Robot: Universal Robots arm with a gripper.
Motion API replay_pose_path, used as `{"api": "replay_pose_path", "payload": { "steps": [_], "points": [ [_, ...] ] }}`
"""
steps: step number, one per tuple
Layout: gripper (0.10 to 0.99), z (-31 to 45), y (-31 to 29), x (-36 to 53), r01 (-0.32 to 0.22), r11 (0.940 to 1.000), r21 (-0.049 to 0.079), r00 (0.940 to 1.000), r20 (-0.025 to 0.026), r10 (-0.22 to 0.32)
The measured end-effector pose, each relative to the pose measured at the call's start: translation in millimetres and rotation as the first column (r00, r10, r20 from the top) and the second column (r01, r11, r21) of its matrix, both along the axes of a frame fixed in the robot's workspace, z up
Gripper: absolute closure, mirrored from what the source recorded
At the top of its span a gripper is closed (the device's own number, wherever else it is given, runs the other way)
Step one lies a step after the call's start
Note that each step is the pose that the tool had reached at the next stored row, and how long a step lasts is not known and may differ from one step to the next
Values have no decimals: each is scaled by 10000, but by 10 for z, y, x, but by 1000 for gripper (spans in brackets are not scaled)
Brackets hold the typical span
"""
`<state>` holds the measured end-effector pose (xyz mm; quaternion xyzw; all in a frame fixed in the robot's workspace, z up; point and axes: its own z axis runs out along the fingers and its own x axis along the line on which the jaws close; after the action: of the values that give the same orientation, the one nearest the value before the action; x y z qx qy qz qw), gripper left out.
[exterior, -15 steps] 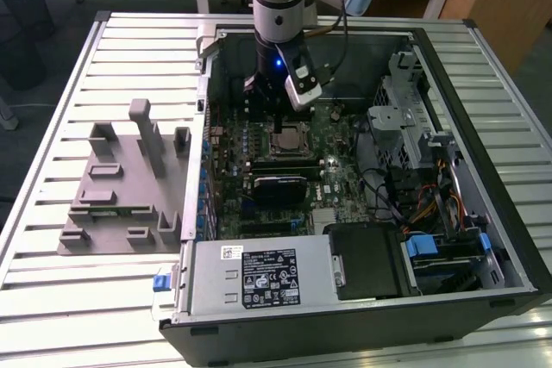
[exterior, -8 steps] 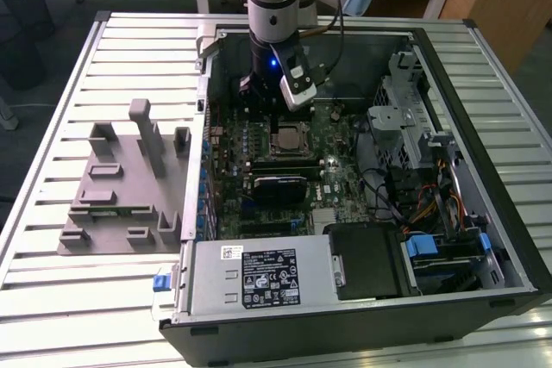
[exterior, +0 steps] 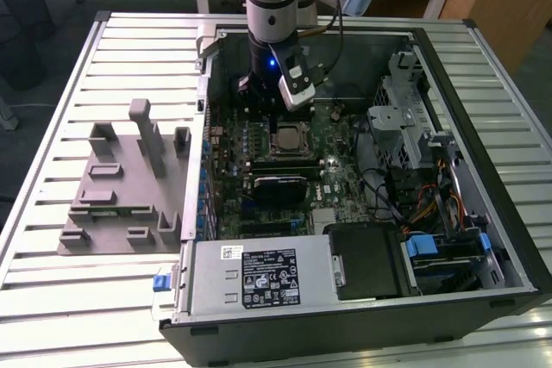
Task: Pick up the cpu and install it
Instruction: 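Install the first cpu locking lever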
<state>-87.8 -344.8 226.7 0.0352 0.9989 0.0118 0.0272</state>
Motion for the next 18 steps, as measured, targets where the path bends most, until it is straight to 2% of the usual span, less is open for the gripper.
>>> {"api": "replay_pose_path", "payload": {
  "steps": [11, 18],
  "points": [
    [980, 144, 0, 1, -2, 10000, 1, 10000, 2, 2],
    [980, 151, 0, -2, -2, 10000, 1, 10000, 2, 2]
  ]
}}
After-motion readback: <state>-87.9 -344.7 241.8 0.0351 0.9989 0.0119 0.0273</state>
